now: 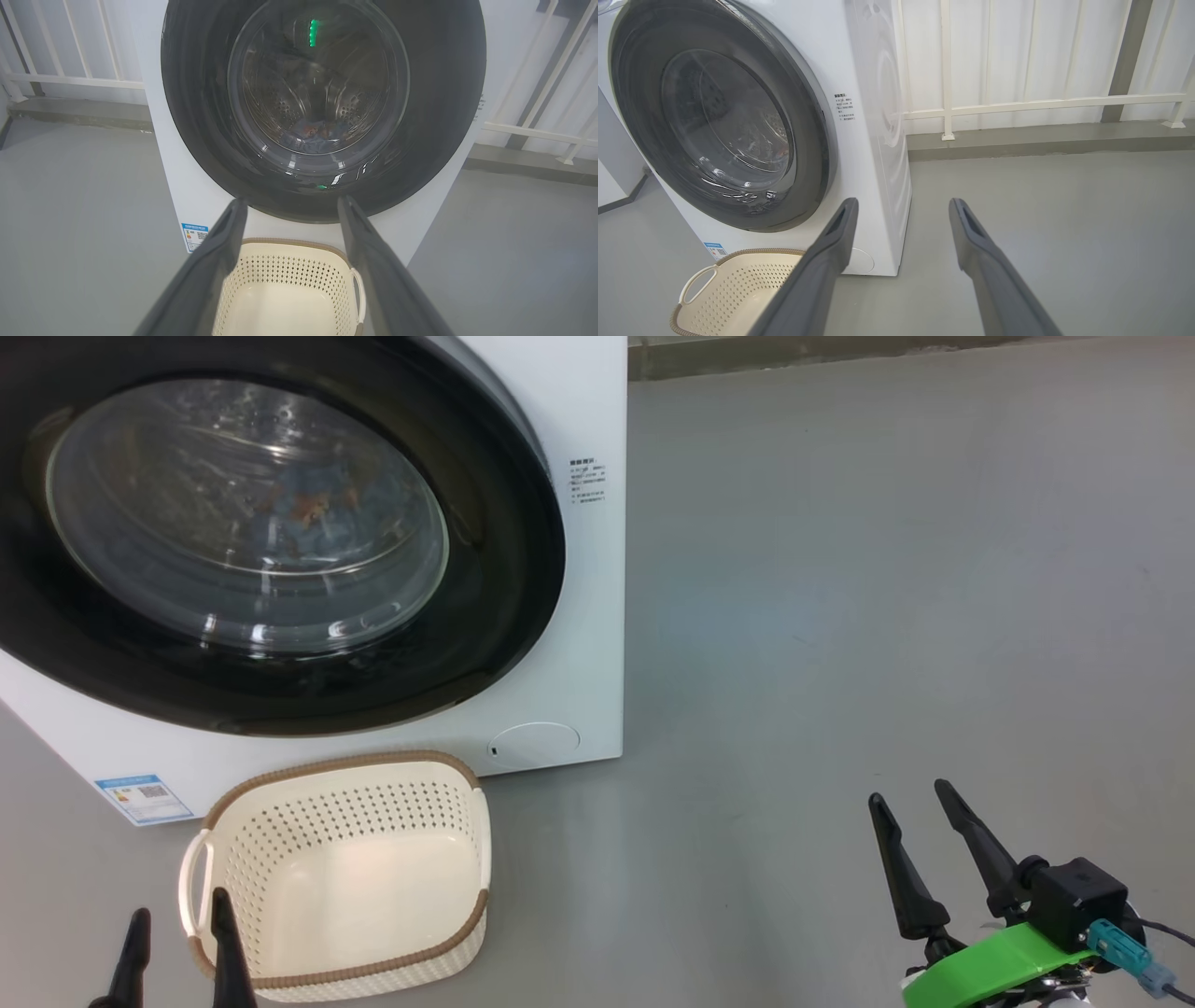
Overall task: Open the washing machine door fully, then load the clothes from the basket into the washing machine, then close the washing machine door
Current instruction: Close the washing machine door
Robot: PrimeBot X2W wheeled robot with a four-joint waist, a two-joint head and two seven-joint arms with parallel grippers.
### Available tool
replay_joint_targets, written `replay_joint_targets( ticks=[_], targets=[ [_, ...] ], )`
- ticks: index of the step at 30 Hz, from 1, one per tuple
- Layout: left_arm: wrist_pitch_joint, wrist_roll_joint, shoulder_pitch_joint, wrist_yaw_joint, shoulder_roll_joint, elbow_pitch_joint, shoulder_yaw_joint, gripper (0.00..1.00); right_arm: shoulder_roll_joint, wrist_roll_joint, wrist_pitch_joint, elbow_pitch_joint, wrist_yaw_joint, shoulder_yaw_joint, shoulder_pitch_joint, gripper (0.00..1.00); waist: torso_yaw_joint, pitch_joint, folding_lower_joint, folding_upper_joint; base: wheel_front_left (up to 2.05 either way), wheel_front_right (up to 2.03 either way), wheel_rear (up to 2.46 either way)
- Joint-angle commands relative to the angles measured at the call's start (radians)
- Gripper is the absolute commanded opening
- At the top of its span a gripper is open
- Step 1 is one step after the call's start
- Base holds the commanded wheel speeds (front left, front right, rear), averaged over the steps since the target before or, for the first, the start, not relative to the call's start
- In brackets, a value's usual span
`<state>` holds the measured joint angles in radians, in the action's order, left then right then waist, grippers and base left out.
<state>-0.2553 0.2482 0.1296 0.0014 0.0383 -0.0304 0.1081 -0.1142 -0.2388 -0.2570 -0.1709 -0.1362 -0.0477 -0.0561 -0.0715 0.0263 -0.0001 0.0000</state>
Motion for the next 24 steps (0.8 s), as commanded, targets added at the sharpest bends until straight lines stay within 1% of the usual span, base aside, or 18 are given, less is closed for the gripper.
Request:
replay_joint_targets(
  ticks=[1, 12, 18, 24],
  targets=[
    [-0.006, -0.013, -0.005, 0.004, 0.012, 0.037, 0.033, 1.00, 0.007, 0.006, -0.005, 0.040, 0.006, -0.009, 0.001, 1.00, 0.000, -0.001, 0.0001, 0.0000, 0.00, 0.00, 0.00],
    [-0.006, -0.026, 0.041, 0.012, 0.012, 0.066, 0.028, 1.00, 0.033, 0.019, -0.005, 0.082, 0.006, 0.030, 0.033, 1.00, 0.022, -0.013, 0.0001, 0.0000, 0.00, 0.00, 0.00],
    [-0.006, -0.053, 0.047, -0.018, 0.012, 0.071, 0.015, 1.00, 0.041, 0.025, -0.005, 0.084, 0.006, 0.034, 0.037, 1.00, 0.034, -0.020, 0.0001, 0.0000, 0.00, 0.00, 0.00],
    [-0.006, -0.065, 0.054, -0.032, 0.012, 0.072, 0.010, 1.00, 0.050, 0.012, -0.005, 0.082, 0.006, 0.038, 0.040, 1.00, 0.036, -0.021, 0.0001, 0.0000, 0.00, 0.00, 0.00]
  ],
)
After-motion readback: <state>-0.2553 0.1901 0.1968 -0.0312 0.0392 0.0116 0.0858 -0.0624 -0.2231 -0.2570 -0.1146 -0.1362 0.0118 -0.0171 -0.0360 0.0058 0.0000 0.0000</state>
